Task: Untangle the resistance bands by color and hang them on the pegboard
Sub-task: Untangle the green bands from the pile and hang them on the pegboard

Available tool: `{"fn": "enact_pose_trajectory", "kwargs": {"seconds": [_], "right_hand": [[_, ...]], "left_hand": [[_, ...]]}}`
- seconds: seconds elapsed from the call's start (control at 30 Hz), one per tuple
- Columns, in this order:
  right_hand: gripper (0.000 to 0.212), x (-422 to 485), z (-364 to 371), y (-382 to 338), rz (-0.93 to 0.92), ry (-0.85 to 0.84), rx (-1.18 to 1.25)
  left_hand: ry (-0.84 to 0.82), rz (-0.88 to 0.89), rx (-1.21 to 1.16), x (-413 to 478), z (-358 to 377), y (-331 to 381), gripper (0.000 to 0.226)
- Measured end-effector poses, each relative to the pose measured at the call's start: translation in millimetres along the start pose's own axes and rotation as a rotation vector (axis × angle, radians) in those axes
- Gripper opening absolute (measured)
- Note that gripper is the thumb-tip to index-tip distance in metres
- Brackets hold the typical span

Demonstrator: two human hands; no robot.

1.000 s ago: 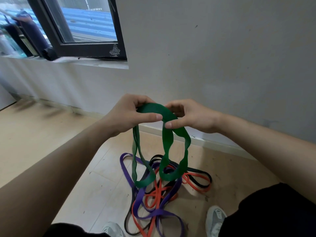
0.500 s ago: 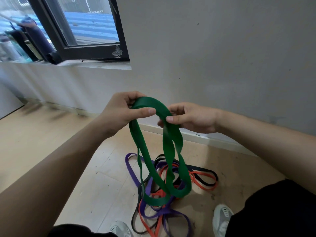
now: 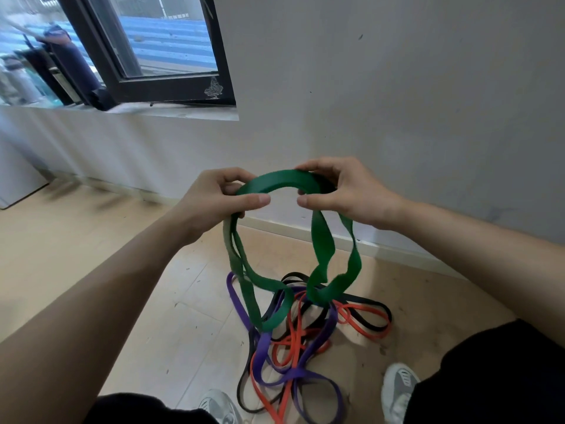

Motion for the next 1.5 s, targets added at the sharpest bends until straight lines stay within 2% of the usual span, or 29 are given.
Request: {"fn": "enact_pose_trajectory", "kwargs": {"seconds": [0.13,0.27,0.33,0.43,0.6,0.73,0.87,1.0,1.2,1.4,1.5], "right_hand": [[0.062,-1.0,12.3,-5.9,-0.065,-0.060,-0.186],[0.075,-0.9,11.7,-1.8,-0.048,-0.076,-0.215],[0.071,-1.6,8.2,0.0,0.000,-0.121,-0.135],[0.049,-3.3,3.1,7.3,0.085,-0.222,0.034],[0.025,-0.9,-3.7,19.5,0.204,-0.136,0.285],[0.038,5.5,-2.9,18.9,0.214,-0.093,0.481],[0.055,6.5,1.3,16.1,0.237,-0.172,0.545],[0.053,6.1,2.2,14.8,0.225,-0.205,0.472],[0.036,0.1,-0.9,-0.2,0.085,-0.109,0.281],[0.029,-4.8,4.0,-1.3,0.133,-0.120,0.225],[0.051,-5.7,14.1,-2.7,0.099,-0.131,0.137]], "left_hand": [[-0.091,0.061,0.048,2.4,21.3,11.5,0.046],[-0.088,0.101,0.192,4.7,30.8,18.9,0.027],[-0.066,0.133,0.186,4.1,28.2,21.4,0.023],[-0.020,0.204,0.116,2.2,22.0,26.1,0.023],[0.050,0.231,0.017,-0.8,14.0,26.8,0.021],[0.054,0.176,-0.100,-0.2,6.7,21.3,0.024],[-0.007,0.118,-0.169,-2.6,7.5,18.7,0.036],[-0.036,0.140,-0.137,-5.9,8.1,19.7,0.033],[0.057,0.169,-0.058,-4.8,7.5,19.0,0.026],[0.082,0.167,-0.130,-3.3,5.0,20.2,0.031],[0.074,0.136,-0.268,-2.3,9.8,19.4,0.034]]}}
Point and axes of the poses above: each hand's wrist, its own x-axis towards the middle knuckle, its own z-axis out of the palm, y = z × x, the point moved 2 cm from there along x, towards the middle knuckle, and after that the axes turned 1 degree about y, right-handed, at the moved point
